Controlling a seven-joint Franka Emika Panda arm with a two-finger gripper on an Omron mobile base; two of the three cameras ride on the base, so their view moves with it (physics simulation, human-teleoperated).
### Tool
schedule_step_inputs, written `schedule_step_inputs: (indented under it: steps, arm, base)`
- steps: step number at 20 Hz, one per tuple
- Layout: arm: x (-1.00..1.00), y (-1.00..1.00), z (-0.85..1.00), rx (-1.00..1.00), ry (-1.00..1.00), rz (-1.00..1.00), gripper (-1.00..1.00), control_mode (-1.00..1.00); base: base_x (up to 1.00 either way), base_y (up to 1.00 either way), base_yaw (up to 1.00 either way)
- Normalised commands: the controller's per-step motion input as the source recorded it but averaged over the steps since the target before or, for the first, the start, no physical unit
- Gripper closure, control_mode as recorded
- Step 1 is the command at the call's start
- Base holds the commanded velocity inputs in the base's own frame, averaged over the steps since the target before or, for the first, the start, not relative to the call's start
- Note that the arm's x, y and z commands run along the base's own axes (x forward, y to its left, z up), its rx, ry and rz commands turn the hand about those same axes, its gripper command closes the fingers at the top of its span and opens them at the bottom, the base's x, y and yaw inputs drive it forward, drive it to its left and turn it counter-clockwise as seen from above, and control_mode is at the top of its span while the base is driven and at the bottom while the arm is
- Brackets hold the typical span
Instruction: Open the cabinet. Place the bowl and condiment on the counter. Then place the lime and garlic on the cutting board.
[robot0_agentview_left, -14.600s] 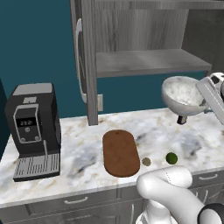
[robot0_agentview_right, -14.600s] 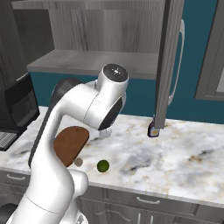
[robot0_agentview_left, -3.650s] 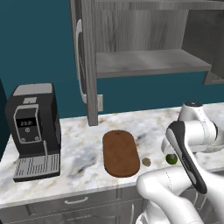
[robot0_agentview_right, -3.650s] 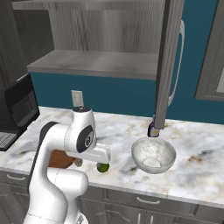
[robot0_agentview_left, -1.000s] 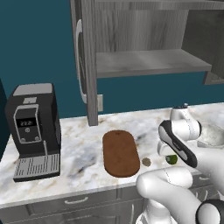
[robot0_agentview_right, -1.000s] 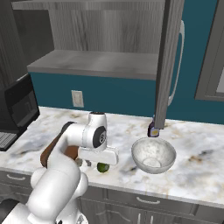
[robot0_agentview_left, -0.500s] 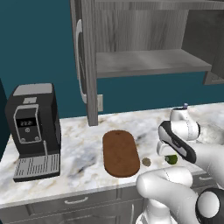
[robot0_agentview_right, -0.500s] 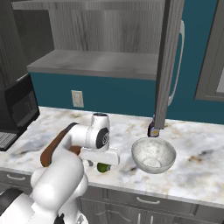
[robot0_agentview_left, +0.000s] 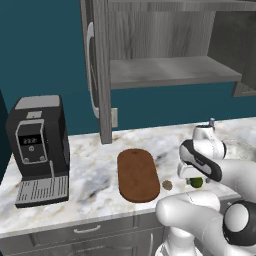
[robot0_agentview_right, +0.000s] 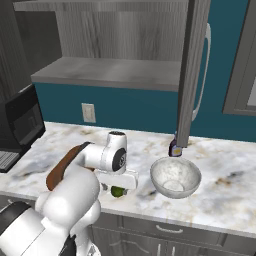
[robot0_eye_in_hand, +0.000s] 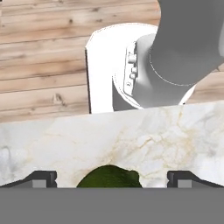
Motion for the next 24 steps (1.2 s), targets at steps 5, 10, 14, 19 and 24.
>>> schedule_step_inputs:
  steps: [5,10,14,19,24]
  arm:
    - [0.15,-0.01,-0.13,0.01,0.0,0.0,-1.0,-1.0]
    - [0.07,-0.06,-0.14,0.01,0.0,0.0,-1.0,-1.0]
    - [0.0,-0.04,-0.12,0.0,0.0,0.0,-1.0,-1.0]
    - [0.0,0.0,-0.06,0.0,0.0,0.0,1.0,-1.0]
    - [-0.02,0.0,0.04,0.0,0.0,0.0,1.0,-1.0]
  base:
    - [0.0,0.0,0.0]
    - [0.0,0.0,0.0]
    - [0.0,0.0,0.0]
    - [0.0,0.0,0.0]
    - [0.0,0.0,0.0]
